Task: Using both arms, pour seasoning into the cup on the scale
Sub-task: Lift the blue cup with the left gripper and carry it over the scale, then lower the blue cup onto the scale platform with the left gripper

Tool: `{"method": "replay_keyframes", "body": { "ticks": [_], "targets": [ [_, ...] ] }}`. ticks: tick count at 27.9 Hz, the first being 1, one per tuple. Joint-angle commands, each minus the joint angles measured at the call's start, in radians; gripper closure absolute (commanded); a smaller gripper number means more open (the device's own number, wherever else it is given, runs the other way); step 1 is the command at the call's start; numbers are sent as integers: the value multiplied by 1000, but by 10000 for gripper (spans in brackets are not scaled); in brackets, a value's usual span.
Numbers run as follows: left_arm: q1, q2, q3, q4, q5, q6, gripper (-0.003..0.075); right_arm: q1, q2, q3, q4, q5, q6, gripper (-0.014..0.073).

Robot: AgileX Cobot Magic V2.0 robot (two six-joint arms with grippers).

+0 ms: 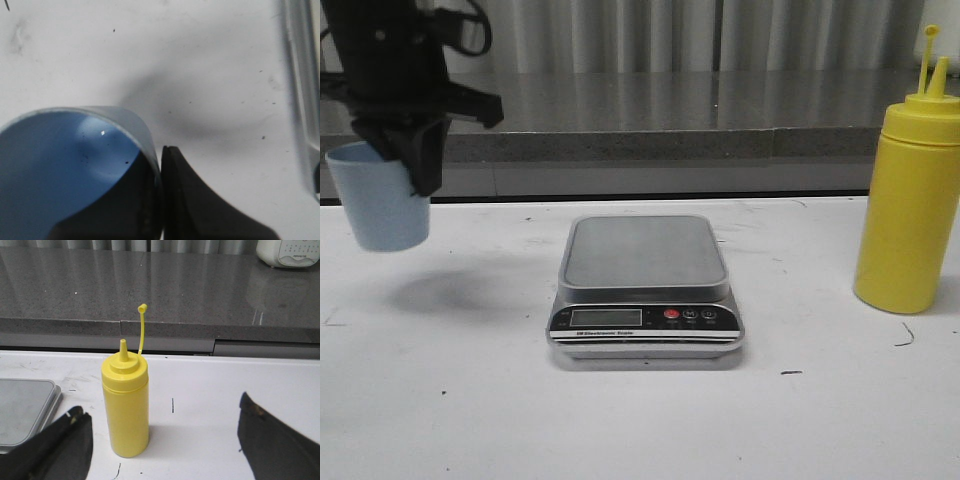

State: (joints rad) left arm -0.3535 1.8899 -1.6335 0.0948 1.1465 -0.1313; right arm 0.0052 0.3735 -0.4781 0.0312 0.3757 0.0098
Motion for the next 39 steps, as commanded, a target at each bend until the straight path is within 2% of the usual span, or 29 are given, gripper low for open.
{"method": "replay_keyframes", "body": {
  "ticks": [1, 18, 29, 39],
  "targets": [
    [-53, -48, -118, 1, 61, -5, 740, -3, 14, -34, -7, -83, 1, -15],
    [-281, 126, -395, -3, 89, -5, 740, -3, 14, -34, -7, -78, 1, -15],
    [-329, 245, -505, -4, 73, -5, 740, -3, 14, -34, -7, -72, 1, -15],
    [-333, 270, -515, -12, 29, -5, 740, -3, 14, -34, -7, -72, 1, -15]
  ]
}}
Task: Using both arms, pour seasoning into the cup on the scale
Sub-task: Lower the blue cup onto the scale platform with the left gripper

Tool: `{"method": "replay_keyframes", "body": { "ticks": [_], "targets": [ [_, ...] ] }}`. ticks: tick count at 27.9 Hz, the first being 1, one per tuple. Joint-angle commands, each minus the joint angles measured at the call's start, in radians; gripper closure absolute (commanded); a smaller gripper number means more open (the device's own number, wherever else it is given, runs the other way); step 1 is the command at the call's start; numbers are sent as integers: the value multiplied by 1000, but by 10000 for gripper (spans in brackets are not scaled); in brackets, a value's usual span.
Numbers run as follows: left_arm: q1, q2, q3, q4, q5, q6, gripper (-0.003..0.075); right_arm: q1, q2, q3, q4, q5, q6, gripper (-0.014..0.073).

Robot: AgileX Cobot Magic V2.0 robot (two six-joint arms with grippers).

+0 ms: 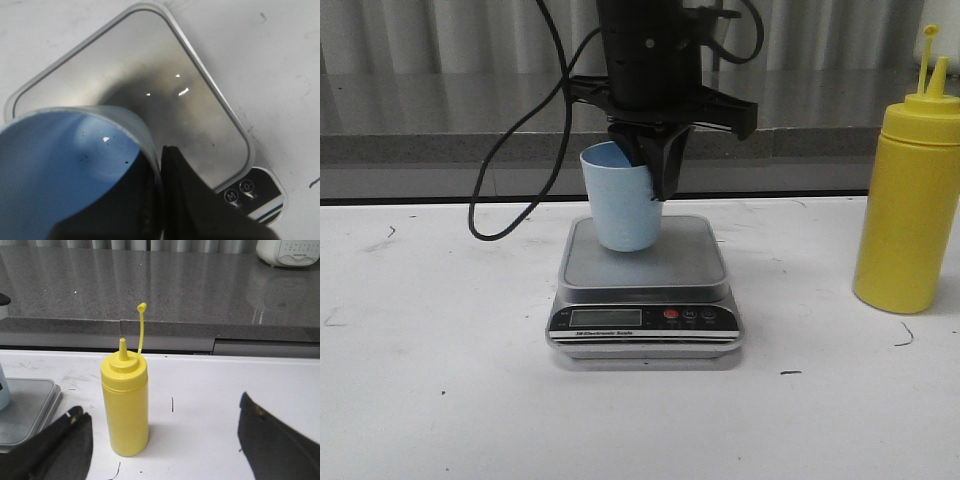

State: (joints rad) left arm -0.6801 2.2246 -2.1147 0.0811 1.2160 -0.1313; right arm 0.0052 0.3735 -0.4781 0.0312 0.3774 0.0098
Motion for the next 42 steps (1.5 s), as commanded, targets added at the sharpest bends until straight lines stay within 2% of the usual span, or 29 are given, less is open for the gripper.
{"method": "replay_keyframes", "body": {
  "ticks": [1, 8, 24, 30, 42],
  "targets": [
    [-7, -65, -34, -1, -40, -5, 740, -3, 14, -34, -7, -74, 1, -15],
    [-7, -48, -34, -47, -27, -5, 740, -3, 14, -34, -7, -74, 1, -15],
    [-7, -33, -34, -48, -10, -5, 732, -3, 14, -34, -7, -74, 1, -15],
    [-7, -33, -34, -48, -14, -5, 627, -3, 14, -34, -7, -73, 1, -15],
    [-7, -33, -36, -48, -6, -5, 298, -3, 14, -34, -7, -73, 1, -15]
  ]
}}
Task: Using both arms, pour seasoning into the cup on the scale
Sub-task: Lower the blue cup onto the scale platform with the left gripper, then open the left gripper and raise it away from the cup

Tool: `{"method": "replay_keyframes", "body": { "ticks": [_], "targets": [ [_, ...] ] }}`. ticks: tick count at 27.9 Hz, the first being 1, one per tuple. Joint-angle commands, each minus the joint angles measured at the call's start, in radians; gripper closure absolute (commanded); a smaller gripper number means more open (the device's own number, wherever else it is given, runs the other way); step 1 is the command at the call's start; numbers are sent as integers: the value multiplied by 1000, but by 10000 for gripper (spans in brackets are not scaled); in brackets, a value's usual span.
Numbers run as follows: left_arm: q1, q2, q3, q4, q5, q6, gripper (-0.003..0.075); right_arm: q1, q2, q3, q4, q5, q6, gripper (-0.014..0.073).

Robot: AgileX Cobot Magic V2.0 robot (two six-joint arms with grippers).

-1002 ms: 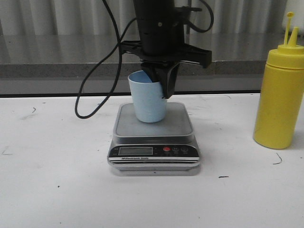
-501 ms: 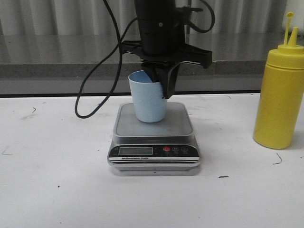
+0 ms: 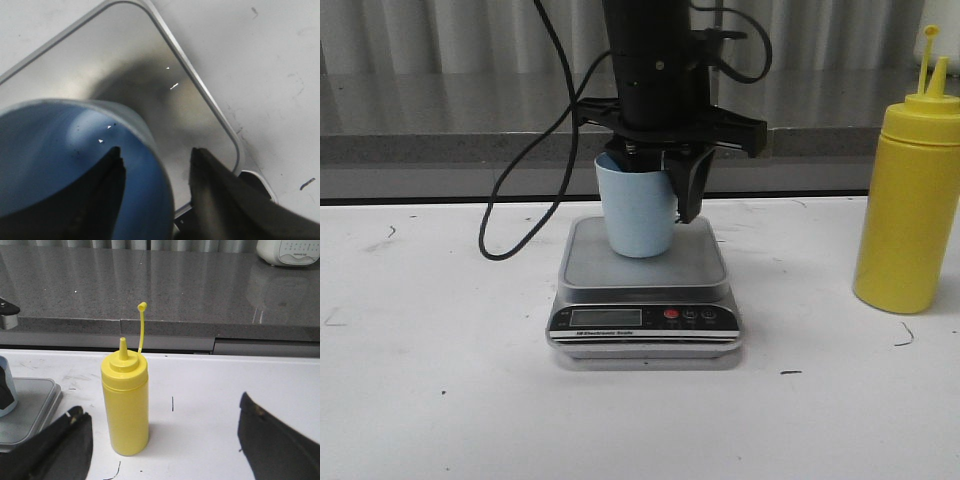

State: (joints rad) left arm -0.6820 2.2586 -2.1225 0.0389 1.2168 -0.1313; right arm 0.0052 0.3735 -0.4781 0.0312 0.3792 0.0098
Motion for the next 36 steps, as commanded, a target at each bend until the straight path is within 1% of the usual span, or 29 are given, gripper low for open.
{"method": "replay_keyframes", "body": {
  "ticks": [1, 3, 5, 12, 17, 27, 36],
  "targets": [
    [-5, -67, -30, -5, -5, -5, 273, -3, 14, -34, -7, -74, 1, -15],
    [-5, -67, -38, -5, 3, -5, 221, -3, 14, -34, -7, -74, 1, -15],
    [-5, -67, -47, -5, 14, -5, 202, -3, 14, -34, -7, -74, 1, -15],
    [-5, -67, -97, -5, 48, -5, 205, -3, 14, -34, -7, -74, 1, -15],
    [-5, -67, -122, -5, 48, -5, 205, -3, 14, -34, -7, -74, 1, -15],
    [-5, -74, -123, -8, 50, -5, 205, -3, 14, -34, -7, -74, 1, -15],
    [-5, -135, -123, -12, 50, -5, 205, -3, 14, -34, -7, -74, 1, -15]
  ]
}}
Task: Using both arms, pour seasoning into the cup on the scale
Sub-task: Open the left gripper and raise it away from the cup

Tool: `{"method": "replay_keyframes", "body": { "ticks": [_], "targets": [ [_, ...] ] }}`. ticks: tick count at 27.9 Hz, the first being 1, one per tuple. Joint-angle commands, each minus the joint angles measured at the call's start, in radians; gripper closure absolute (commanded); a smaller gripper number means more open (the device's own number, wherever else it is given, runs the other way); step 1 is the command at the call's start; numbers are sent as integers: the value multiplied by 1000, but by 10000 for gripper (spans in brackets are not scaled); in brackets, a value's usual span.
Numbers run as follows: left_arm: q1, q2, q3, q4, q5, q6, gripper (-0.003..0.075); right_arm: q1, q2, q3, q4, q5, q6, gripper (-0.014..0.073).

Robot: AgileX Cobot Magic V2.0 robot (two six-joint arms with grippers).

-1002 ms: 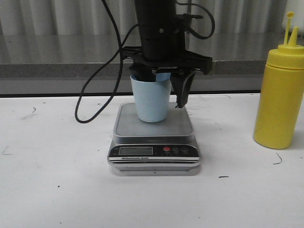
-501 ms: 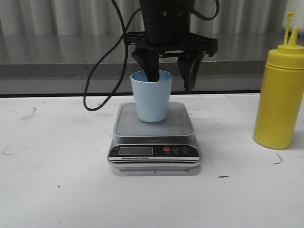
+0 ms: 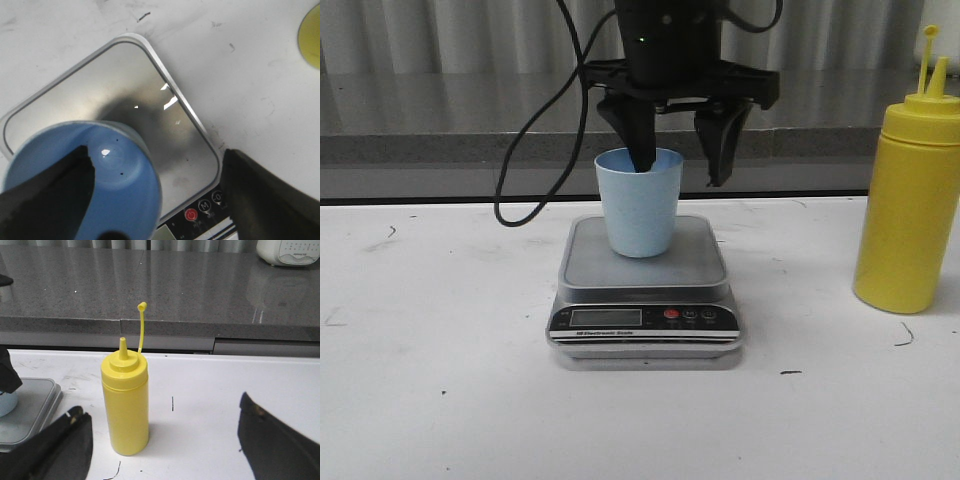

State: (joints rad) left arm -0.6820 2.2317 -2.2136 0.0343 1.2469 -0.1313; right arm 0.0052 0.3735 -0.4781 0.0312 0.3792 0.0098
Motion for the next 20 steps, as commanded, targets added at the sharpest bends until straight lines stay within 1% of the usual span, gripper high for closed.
{"method": "replay_keyframes", "body": {
  "ticks": [1, 8, 10, 14, 16, 20],
  "targets": [
    [-5, -121, -32, -8, 19, -5, 205, -3, 14, -34, -7, -74, 1, -15],
    [-5, -200, -4, -8, 19, -5, 208, -3, 14, -34, -7, -74, 1, -15],
    [-5, -226, 25, 1, 19, -5, 208, -3, 14, -34, -7, -74, 1, -15],
    [-3, -295, 136, 48, 19, -5, 214, -3, 14, -34, -7, -74, 1, -15],
    [-3, -331, 199, 83, 19, -5, 235, -3, 14, -34, -7, -74, 1, -15],
    [14, -404, 312, 117, 15, -5, 338, -3, 14, -34, -7, -74, 1, -15]
  ]
}}
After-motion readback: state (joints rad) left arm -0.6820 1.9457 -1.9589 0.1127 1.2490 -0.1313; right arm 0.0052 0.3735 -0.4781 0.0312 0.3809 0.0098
